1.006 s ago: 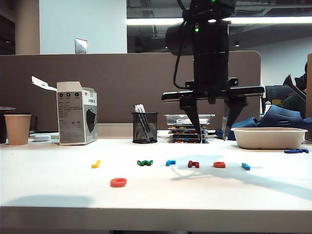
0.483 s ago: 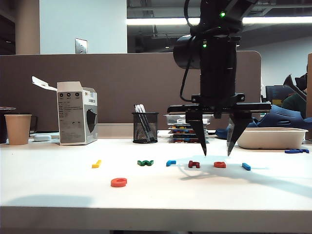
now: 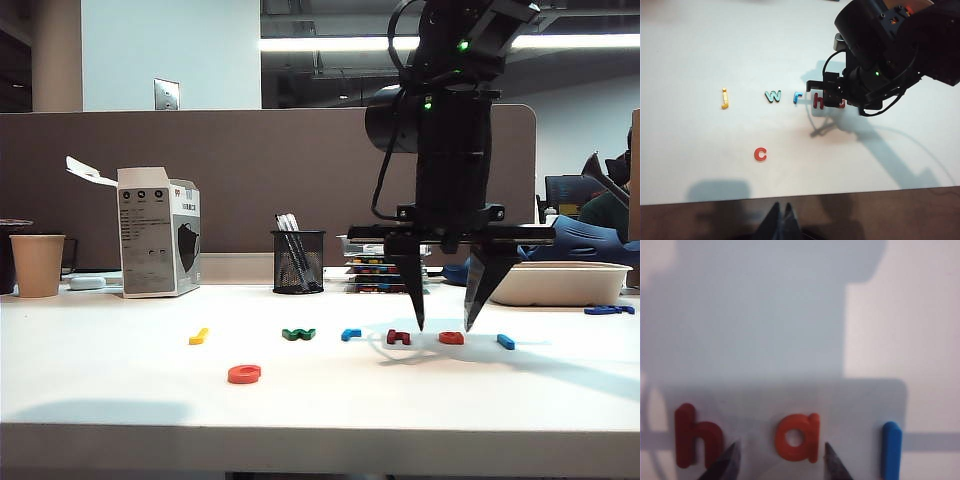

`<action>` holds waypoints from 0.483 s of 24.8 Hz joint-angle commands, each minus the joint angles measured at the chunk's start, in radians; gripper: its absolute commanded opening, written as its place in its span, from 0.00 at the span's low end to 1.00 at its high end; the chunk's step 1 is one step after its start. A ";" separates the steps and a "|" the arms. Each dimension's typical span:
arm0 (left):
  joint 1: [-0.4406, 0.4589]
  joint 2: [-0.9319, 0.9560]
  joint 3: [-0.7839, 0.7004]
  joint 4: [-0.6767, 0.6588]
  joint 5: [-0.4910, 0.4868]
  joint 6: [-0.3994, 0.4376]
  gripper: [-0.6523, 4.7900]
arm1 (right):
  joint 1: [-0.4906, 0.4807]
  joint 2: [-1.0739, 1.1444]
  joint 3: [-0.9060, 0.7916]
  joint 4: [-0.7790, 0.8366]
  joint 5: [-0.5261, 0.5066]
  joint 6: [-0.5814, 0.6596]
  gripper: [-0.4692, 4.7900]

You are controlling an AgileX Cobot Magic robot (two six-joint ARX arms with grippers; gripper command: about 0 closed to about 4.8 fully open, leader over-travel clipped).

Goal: Select the appropriate letters from the row of letter magnets placed on the table to arrange into the word "car".

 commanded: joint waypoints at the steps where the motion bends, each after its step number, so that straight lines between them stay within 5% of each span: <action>1: 0.001 -0.003 0.001 0.002 -0.003 0.001 0.11 | 0.001 -0.005 0.001 0.023 -0.003 -0.004 0.49; 12: 0.001 -0.003 0.001 0.002 -0.003 0.001 0.11 | -0.012 -0.005 0.001 0.000 -0.004 -0.024 0.48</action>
